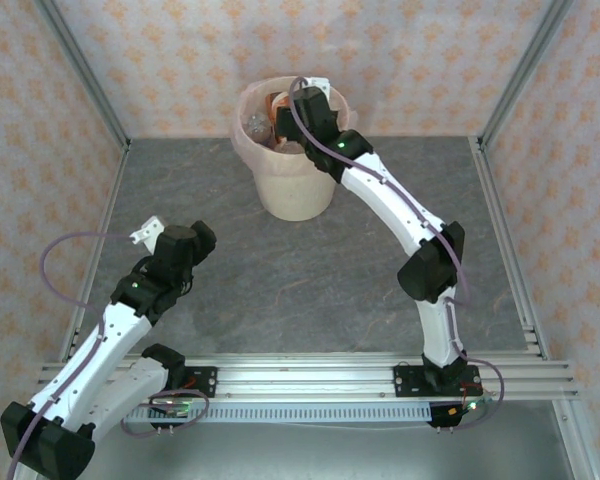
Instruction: Put the plastic bottles in the bin
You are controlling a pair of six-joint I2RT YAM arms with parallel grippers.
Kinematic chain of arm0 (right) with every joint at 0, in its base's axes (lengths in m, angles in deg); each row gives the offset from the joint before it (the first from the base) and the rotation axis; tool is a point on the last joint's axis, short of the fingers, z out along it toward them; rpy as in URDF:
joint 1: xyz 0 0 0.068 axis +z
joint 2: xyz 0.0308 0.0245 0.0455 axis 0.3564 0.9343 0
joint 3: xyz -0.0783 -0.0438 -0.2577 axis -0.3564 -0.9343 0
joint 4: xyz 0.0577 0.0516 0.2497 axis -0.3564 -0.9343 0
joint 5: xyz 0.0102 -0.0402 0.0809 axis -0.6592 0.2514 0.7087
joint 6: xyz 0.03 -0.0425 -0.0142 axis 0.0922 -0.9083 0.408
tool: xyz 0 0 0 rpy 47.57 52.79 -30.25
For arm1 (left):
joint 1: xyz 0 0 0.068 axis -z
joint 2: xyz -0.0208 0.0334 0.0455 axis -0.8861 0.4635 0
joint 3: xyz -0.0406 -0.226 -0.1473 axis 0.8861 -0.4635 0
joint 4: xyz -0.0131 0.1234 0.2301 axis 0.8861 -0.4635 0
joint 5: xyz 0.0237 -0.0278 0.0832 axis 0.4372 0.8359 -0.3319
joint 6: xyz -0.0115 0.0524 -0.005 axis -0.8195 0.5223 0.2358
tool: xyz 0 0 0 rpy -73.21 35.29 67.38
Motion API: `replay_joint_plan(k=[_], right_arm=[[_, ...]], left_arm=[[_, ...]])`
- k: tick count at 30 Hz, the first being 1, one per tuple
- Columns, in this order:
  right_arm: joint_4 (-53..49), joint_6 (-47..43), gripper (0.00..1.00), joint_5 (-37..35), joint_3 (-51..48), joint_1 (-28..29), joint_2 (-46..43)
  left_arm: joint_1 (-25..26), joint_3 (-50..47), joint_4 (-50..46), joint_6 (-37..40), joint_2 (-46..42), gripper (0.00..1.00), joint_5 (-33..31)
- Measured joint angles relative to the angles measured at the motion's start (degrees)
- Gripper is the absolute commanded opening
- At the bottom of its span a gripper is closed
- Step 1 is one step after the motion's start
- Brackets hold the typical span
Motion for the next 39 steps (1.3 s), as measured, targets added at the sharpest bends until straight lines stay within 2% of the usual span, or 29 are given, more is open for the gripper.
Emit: replay_joint_plan(k=[3, 5, 7, 12, 16, 20, 23, 28, 34, 39], right_arm=[[-0.61, -0.61, 0.86, -0.04, -0.83, 0.00, -2.16], [-0.31, -1.40, 0.89, -0.02, -4.76, -0.02, -6.01], [1.18, -2.36, 1.00, 0.02, -11.21, -0.02, -11.52], [9.42, -4.52, 0.99, -0.94, -33.29, -0.15, -30.56], [19.34, -5.44, 0.99, -5.95, -52.85, -2.21, -45.46], [29.05, -5.05, 0.99, -13.42, -70.53, -8.26, -52.50], [32.61, -4.02, 0.99, -16.92, -81.15, -14.01, -52.39], [35.39, -3.19, 0.99, -19.41, -89.81, -23.08, -47.08], [40.06, -3.69, 0.99, -11.76, -92.43, -30.97, -37.79], [43.63, -6.75, 0.99, -3.98, -92.39, -31.89, -32.39]], left_arm=[[0.00, 0.00, 0.00, 1.29, 0.00, 1.00, -0.17], [0.00, 0.00, -0.04, 3.21, 0.00, 1.00, -0.90], [0.00, 0.02, -0.02, 6.43, 0.00, 1.00, -3.15], [-0.74, 0.02, 1.70, 16.87, 0.15, 1.00, -13.46], [-5.64, -1.14, 6.27, 23.85, 1.03, 1.00, -20.70], [-14.38, -3.91, 12.02, 27.93, 4.00, 1.00, -20.94], [-19.80, -6.64, 17.79, 30.51, 7.82, 1.00, -18.10], [-22.97, -10.29, 29.05, 34.86, 18.36, 1.00, -12.79], [-23.52, -10.75, 39.95, 40.81, 30.42, 1.00, -4.33], [-23.50, -10.56, 46.42, 44.19, 33.11, 1.00, 4.50]])
